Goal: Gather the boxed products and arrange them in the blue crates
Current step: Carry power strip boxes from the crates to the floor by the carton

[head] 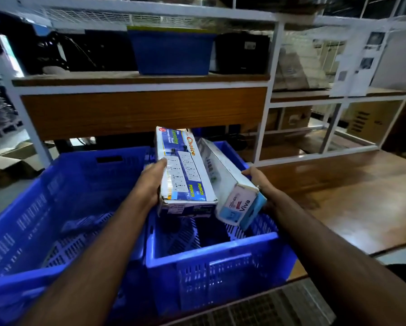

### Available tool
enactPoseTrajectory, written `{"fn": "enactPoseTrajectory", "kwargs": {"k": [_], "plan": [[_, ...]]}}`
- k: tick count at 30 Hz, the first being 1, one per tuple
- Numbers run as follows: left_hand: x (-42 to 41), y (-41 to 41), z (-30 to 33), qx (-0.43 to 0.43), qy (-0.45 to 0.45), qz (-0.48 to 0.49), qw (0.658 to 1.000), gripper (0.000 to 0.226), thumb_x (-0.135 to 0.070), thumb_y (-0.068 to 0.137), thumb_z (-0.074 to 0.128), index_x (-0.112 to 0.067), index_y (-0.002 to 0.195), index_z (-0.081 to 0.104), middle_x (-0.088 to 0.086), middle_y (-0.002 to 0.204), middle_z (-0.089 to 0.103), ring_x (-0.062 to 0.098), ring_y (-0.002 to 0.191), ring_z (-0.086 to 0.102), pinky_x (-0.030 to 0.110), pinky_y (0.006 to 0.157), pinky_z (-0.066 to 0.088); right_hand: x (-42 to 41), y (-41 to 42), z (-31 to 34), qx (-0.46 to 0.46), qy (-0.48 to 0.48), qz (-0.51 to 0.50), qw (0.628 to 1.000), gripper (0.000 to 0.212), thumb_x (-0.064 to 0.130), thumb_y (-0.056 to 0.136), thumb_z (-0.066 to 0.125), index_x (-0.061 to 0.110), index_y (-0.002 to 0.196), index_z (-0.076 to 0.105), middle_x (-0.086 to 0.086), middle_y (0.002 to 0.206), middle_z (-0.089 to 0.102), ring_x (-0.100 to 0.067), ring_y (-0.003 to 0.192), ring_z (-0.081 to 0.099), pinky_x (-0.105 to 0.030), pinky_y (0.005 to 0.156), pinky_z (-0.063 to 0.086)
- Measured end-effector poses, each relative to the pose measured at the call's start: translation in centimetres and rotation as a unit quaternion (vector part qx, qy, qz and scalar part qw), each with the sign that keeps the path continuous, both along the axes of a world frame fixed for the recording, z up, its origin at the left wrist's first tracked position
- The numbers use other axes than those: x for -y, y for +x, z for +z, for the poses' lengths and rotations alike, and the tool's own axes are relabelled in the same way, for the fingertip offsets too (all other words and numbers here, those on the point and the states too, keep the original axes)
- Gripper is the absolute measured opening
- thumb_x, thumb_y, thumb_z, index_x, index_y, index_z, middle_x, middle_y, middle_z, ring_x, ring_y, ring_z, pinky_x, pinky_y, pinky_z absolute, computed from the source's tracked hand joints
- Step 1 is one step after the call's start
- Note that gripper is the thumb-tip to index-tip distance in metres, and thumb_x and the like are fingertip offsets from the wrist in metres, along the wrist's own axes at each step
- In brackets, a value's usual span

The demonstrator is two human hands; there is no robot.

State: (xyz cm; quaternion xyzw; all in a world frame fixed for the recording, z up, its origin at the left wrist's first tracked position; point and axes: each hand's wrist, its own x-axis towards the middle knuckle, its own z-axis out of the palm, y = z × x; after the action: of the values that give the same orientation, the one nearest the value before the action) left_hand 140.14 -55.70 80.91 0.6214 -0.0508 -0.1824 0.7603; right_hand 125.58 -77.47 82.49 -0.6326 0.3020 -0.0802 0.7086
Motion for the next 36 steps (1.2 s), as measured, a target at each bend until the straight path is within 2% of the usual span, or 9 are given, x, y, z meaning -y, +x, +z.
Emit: {"fn": "enactPoseTrajectory", "kwargs": {"k": [6, 11, 14, 17, 20, 25, 29, 32, 36], "plan": [[0.3, -0.5, -0.3, 0.007, 0.015, -0.021, 1.0, 0.041, -0.032, 0.099, 0.05, -0.003, 0.127, 0.053, 0.023, 0.109, 0.069, 0.036, 0.09, 0.071, 0.04, 0.054, 0.058, 0.7, -0.2, -0.2, -0.012, -0.024, -0.004, 1.0, 0.02, 0.009, 0.091, 0.042, 0.007, 0.071, 0.044, -0.012, 0.058, 0.051, -0.021, 0.037, 0.052, -0.027, 0.049, 0.037], [0.1, -0.5, -0.5, 0.021, 0.028, -0.021, 0.999, 0.041, -0.033, 0.098, 0.052, -0.003, 0.126, 0.054, 0.021, 0.106, 0.071, 0.034, 0.086, 0.072, 0.039, 0.056, 0.058, 0.9, 0.0, -0.3, -0.036, -0.057, 0.005, 0.998, 0.023, 0.006, 0.091, 0.039, 0.005, 0.069, 0.044, -0.007, 0.041, 0.052, -0.016, 0.03, 0.05, -0.024, 0.044, 0.036], [0.1, -0.6, -0.8, 0.036, 0.025, -0.023, 0.999, 0.041, -0.033, 0.098, 0.052, -0.003, 0.126, 0.055, 0.021, 0.107, 0.07, 0.034, 0.088, 0.072, 0.037, 0.056, 0.058, 1.5, 0.2, -1.3, -0.084, -0.106, 0.025, 0.991, 0.024, 0.002, 0.089, 0.036, 0.007, 0.067, 0.041, -0.012, 0.057, 0.046, -0.017, 0.028, 0.048, -0.016, 0.033, 0.034], [-0.1, -0.6, -1.0, 0.041, 0.018, -0.023, 0.999, 0.042, -0.034, 0.098, 0.052, -0.003, 0.126, 0.054, 0.021, 0.109, 0.07, 0.035, 0.091, 0.071, 0.041, 0.061, 0.06, 1.6, 0.4, -2.3, -0.116, -0.059, 0.04, 0.991, 0.018, 0.022, 0.093, 0.043, 0.006, 0.09, 0.049, -0.013, 0.071, 0.051, -0.023, 0.043, 0.058, -0.023, 0.045, 0.046], [-0.2, -0.4, -1.2, 0.044, 0.014, -0.02, 0.999, 0.042, -0.036, 0.097, 0.052, -0.004, 0.124, 0.056, 0.022, 0.11, 0.069, 0.036, 0.092, 0.071, 0.05, 0.071, 0.059, 1.2, 0.5, -3.0, -0.123, -0.016, 0.086, 0.989, 0.055, 0.062, 0.088, 0.053, 0.013, 0.113, 0.053, -0.018, 0.101, 0.065, -0.032, 0.075, 0.067, -0.032, 0.056, 0.053], [-0.3, -0.6, -1.3, 0.048, 0.007, -0.018, 0.999, 0.042, -0.036, 0.097, 0.052, -0.004, 0.124, 0.056, 0.022, 0.11, 0.07, 0.037, 0.095, 0.07, 0.056, 0.076, 0.058, -0.4, 0.6, -4.7, -0.189, -0.256, 0.227, 0.921, 0.099, 0.041, 0.073, 0.081, 0.025, 0.146, 0.015, -0.023, 0.108, 0.061, -0.028, 0.064, 0.064, -0.037, 0.049, 0.054], [-0.4, -0.4, -1.1, 0.003, -0.057, -0.014, 0.998, 0.043, -0.035, 0.098, 0.049, -0.005, 0.127, 0.059, 0.02, 0.115, 0.068, 0.036, 0.104, 0.067, 0.045, 0.075, 0.06, -1.8, 0.5, -4.3, -0.196, -0.326, 0.226, 0.897, 0.073, 0.035, 0.083, 0.074, 0.015, 0.137, 0.028, -0.016, 0.108, 0.057, -0.022, 0.063, 0.06, -0.026, 0.041, 0.049], [-0.4, -0.3, -0.8, -0.006, -0.107, 0.052, 0.993, 0.044, -0.035, 0.098, 0.049, -0.006, 0.13, 0.055, 0.018, 0.117, 0.068, 0.031, 0.103, 0.068, 0.042, 0.076, 0.06, -3.3, 1.2, -4.4, -0.227, -0.409, 0.265, 0.843, 0.075, 0.054, 0.085, 0.063, 0.007, 0.136, 0.034, -0.014, 0.132, 0.051, -0.02, 0.087, 0.056, -0.03, 0.064, 0.05], [-0.4, 0.2, -0.5, -0.003, -0.129, 0.137, 0.982, 0.048, -0.039, 0.095, 0.054, -0.004, 0.128, 0.05, 0.019, 0.117, 0.067, 0.03, 0.097, 0.071, 0.042, 0.072, 0.059, -7.1, 2.9, -4.6, -0.239, -0.477, 0.318, 0.783, 0.097, 0.059, 0.085, 0.06, 0.007, 0.15, 0.01, -0.014, 0.147, 0.041, -0.027, 0.113, 0.055, -0.033, 0.09, 0.046]]}}
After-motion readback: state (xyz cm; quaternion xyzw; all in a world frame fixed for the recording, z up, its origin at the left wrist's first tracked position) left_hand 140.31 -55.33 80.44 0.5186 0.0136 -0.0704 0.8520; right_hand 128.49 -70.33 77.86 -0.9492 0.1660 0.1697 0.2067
